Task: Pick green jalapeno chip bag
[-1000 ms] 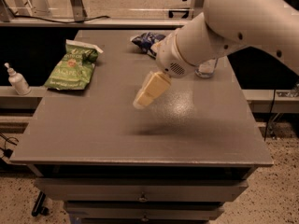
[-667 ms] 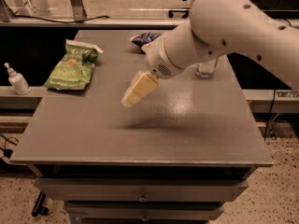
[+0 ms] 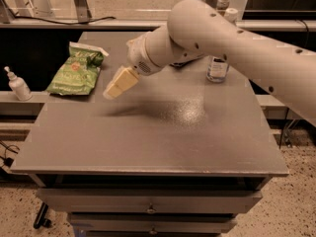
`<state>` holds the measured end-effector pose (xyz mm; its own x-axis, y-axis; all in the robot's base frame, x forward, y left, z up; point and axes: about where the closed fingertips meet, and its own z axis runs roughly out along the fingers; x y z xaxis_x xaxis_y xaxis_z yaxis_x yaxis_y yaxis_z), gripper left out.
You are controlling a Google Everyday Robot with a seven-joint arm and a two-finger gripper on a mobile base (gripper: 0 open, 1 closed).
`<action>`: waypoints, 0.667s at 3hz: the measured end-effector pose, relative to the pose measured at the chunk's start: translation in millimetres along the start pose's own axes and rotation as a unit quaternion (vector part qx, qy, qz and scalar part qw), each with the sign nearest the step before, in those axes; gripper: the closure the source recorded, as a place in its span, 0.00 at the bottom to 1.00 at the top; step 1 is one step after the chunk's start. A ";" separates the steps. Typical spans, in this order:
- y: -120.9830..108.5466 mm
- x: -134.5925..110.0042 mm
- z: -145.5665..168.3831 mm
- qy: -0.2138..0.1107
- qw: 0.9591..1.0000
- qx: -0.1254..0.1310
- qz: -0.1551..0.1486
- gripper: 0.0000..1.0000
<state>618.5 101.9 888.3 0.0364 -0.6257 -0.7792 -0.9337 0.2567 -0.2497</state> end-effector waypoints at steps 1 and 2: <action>-12.1 -18.0 39.3 -0.021 1.000 -0.007 -0.004 0.00; -22.0 -37.8 74.7 -0.040 0.999 -0.017 -0.006 0.00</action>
Offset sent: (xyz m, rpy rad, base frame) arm 0.0724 0.1131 -0.0089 0.1106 -0.0113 0.0823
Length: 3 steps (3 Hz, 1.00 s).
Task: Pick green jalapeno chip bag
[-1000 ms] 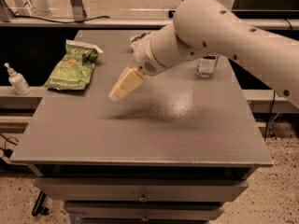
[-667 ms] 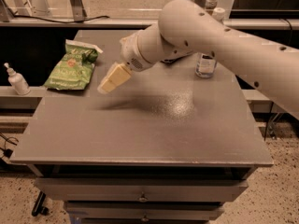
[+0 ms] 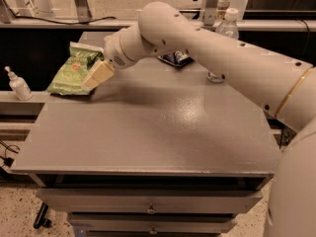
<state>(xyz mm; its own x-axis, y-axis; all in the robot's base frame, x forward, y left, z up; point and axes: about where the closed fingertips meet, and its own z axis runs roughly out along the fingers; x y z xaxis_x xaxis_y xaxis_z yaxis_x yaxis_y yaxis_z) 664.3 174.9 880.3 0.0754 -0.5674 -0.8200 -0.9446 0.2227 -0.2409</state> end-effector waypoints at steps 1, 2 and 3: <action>-4.4 -11.2 30.4 -0.011 1.000 -0.011 0.001 0.00; -4.5 -13.6 54.5 -0.015 1.000 -0.020 0.005 0.19; -4.4 -14.8 63.9 -0.021 1.000 -0.019 0.008 0.41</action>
Offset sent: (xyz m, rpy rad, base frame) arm 0.0317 0.0704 -0.0258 0.0392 0.0377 0.0414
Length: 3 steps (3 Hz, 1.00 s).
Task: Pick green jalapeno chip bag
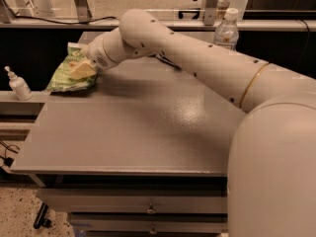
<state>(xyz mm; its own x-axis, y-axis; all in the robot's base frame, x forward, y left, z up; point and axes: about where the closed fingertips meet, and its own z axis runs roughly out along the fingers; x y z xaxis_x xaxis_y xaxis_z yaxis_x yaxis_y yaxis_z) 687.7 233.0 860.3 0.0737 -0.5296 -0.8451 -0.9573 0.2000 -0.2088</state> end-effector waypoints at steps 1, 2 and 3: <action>-1.6 -5.7 2.9 0.000 1.000 0.002 -0.004 0.65; -5.4 -12.4 -0.5 0.004 1.000 0.009 -0.013 0.88; -15.2 -22.7 -15.4 0.006 0.999 0.024 -0.026 1.00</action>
Offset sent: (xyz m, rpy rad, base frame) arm 0.0093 -0.0005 0.0273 -0.0299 -0.0634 -0.0202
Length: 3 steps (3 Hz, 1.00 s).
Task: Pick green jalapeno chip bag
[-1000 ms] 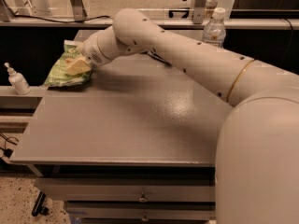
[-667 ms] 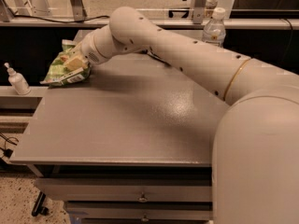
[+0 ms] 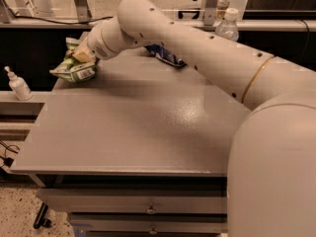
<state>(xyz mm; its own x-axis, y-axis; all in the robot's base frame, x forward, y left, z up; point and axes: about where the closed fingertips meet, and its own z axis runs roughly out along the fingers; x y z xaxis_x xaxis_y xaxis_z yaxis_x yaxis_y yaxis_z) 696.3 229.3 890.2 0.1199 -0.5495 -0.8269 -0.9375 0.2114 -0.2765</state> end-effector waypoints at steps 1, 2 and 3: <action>-10.4 -13.8 -24.9 -0.007 1.000 0.019 -0.017 1.00; -16.2 -24.7 -54.6 -0.031 0.999 0.026 -0.025 1.00; -9.2 -34.4 -102.3 -0.090 0.996 0.014 -0.021 1.00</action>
Offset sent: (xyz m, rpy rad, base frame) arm -0.0134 -0.0679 0.0890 0.1159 -0.1235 0.0076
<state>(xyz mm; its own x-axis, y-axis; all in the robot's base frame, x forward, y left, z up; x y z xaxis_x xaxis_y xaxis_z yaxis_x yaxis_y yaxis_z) 667.3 163.5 971.3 0.2182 -0.4046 -0.8881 -0.9215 0.2142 -0.3240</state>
